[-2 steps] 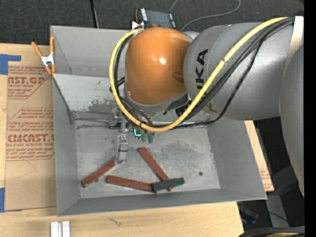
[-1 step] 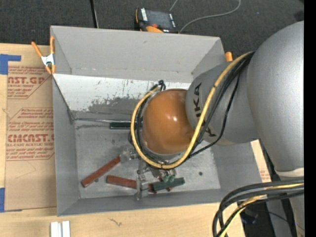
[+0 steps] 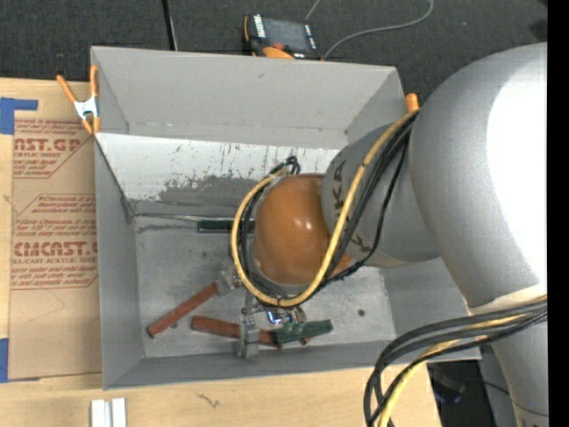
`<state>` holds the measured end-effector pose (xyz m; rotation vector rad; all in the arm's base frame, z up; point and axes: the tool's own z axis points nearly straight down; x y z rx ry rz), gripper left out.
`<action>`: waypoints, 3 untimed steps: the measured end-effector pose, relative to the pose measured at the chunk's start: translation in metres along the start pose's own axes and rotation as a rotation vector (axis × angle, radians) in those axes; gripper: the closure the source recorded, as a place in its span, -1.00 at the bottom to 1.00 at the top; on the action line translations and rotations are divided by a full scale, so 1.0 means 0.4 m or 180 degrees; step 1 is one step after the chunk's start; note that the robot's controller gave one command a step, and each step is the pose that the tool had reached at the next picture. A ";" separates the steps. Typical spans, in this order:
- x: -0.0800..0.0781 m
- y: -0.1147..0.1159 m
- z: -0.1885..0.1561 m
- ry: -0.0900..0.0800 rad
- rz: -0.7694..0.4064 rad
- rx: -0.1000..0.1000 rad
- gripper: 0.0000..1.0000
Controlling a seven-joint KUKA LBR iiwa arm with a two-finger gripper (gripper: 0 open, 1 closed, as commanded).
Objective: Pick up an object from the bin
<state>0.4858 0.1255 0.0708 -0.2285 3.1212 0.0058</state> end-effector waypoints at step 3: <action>-0.165 -0.040 -0.468 0.0001 0.0128 0.0009 1.00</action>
Offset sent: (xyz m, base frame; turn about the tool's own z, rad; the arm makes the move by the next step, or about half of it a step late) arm 0.0000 0.0000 0.0000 0.0000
